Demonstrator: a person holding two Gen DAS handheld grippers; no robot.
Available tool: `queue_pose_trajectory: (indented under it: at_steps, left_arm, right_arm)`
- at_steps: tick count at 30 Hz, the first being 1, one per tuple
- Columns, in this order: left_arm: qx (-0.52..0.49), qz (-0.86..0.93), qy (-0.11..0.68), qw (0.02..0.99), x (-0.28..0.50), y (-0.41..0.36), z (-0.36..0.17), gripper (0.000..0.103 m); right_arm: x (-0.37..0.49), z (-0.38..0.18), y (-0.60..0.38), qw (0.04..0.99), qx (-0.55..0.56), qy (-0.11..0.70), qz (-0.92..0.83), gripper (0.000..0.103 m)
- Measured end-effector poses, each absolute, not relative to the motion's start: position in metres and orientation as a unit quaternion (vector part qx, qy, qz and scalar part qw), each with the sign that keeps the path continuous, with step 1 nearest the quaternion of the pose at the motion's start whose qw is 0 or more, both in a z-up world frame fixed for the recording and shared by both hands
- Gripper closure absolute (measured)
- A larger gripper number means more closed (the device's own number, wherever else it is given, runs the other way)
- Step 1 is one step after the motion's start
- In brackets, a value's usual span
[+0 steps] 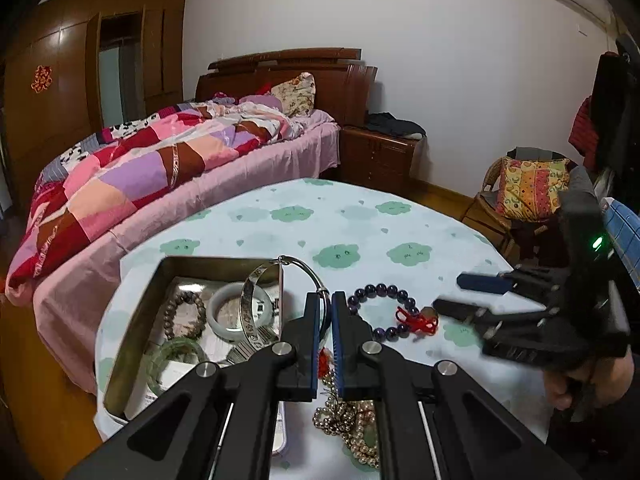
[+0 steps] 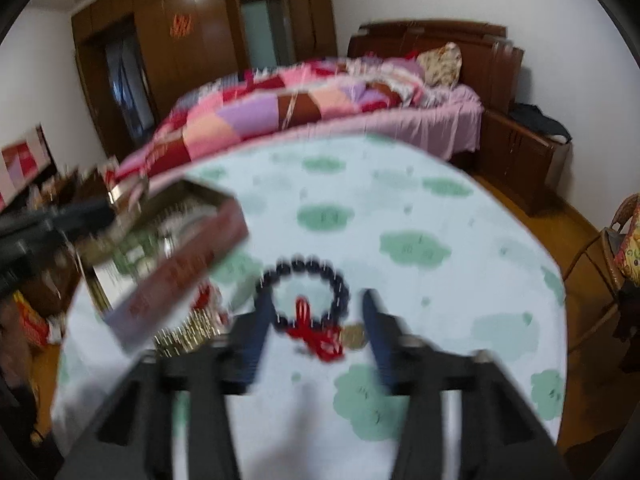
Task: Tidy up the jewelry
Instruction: 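Grasp the red tassel charm with the right tool while the left tool grasps the silver bangle, then carry the tassel charm and silver bangle over the tin and open both tools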
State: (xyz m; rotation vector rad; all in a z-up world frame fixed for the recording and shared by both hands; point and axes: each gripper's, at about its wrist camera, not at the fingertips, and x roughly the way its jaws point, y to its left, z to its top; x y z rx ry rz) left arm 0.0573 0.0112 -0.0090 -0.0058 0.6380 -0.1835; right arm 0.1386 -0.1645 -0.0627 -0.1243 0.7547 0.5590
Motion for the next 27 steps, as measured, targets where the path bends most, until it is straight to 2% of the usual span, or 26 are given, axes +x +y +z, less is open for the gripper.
queue_pose_trajectory:
  at_steps: [6, 7, 10, 27]
  left_arm:
    - [-0.008, -0.093, 0.323, 0.942, 0.058, 0.013, -0.017, 0.098]
    - [-0.009, -0.092, 0.323, 0.942, 0.058, 0.015, -0.017, 0.098]
    - [-0.011, -0.088, 0.321, 0.943, 0.056, 0.019, -0.016, 0.098]
    - [-0.014, -0.042, 0.290, 0.956, 0.038, 0.063, 0.012, 0.098]
  right_arm:
    - [0.148, -0.097, -0.148, 0.868, -0.106, 0.408, 0.262, 0.049]
    - [0.149, -0.099, -0.148, 0.867, -0.109, 0.410, 0.260, 0.053]
    - [0.157, -0.105, -0.148, 0.860, -0.114, 0.426, 0.257, 0.094]
    - [0.125, -0.023, -0.138, 0.886, -0.087, 0.334, 0.310, 0.095]
